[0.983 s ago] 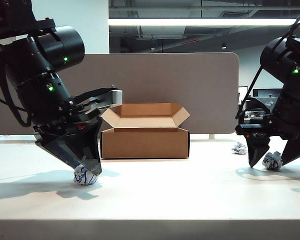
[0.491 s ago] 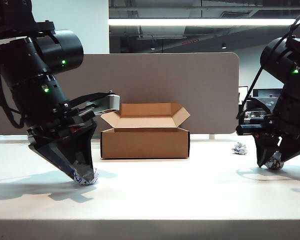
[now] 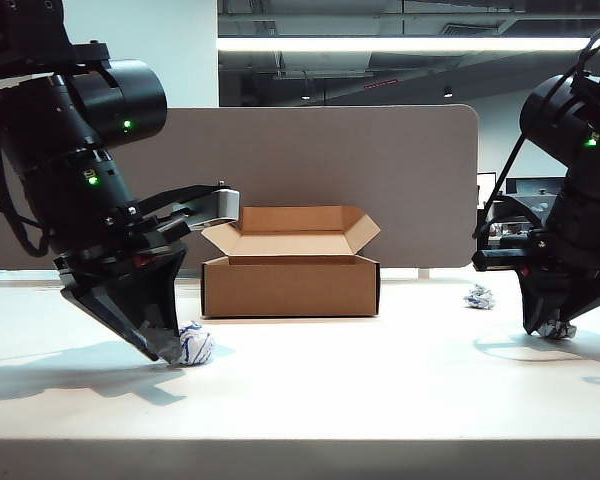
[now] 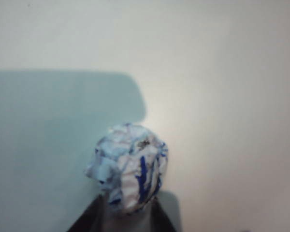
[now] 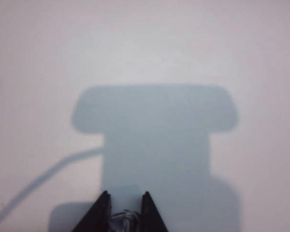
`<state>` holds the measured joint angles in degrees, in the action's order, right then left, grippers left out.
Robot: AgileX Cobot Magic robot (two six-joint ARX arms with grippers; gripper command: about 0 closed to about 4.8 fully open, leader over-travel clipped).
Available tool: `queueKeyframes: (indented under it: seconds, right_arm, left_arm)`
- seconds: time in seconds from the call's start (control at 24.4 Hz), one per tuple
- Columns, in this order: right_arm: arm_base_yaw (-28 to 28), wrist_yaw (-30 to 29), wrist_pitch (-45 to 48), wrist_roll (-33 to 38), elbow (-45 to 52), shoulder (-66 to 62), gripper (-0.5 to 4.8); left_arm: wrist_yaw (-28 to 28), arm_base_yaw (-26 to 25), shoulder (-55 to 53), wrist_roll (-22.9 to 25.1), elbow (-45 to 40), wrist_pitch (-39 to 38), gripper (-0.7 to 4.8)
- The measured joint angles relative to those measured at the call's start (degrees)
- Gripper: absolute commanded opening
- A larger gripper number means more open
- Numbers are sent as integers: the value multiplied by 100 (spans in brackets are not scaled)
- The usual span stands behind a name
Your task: Pick up all the paper balls on the table and put them in the paper box.
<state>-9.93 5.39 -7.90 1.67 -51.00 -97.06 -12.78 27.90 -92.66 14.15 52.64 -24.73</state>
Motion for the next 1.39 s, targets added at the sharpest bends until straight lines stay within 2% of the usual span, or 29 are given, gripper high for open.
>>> queueKeyframes:
  seconds: [0.04,0.16,0.41,0.57,0.74,0.82,0.86,0.94,1.15,1.35,1.39]
  right_arm:
    - [2,0,-2,0,0,0,94]
    - [4,0,-2,0,0,0,94]
    - [4,0,-2,0,0,0,94]
    - [9,7,-13,0,0,-2,94]
    - [9,17,-37,0,0,0,94]
    - [11,20,-42,-2,0,0,94]
    - [11,20,-44,0,0,0,94]
    - [11,20,-44,0,0,0,94]
    - [11,15,-44,0,-2,0,94]
    - [11,17,-44,0,0,2,94]
    - [11,17,-44,0,0,2,94]
  left_arm:
    - [-4,0,0,-2,0,0,287]
    - [-11,0,0,0,0,52,287]
    - [-166,-2,-13,-350,2,616,286]
    - [-391,0,-433,-424,79,868,285]
    - [-529,48,-789,-431,170,1294,273]
    - [-538,48,-789,-415,170,1294,215]
    - [-533,48,-787,-400,170,1279,199]
    - [-476,37,-774,-387,177,1217,199]
    - [-479,55,-562,-343,177,527,202]
    - [-339,57,-227,-328,101,-35,223]
    - [-304,55,-181,-330,92,-146,240]
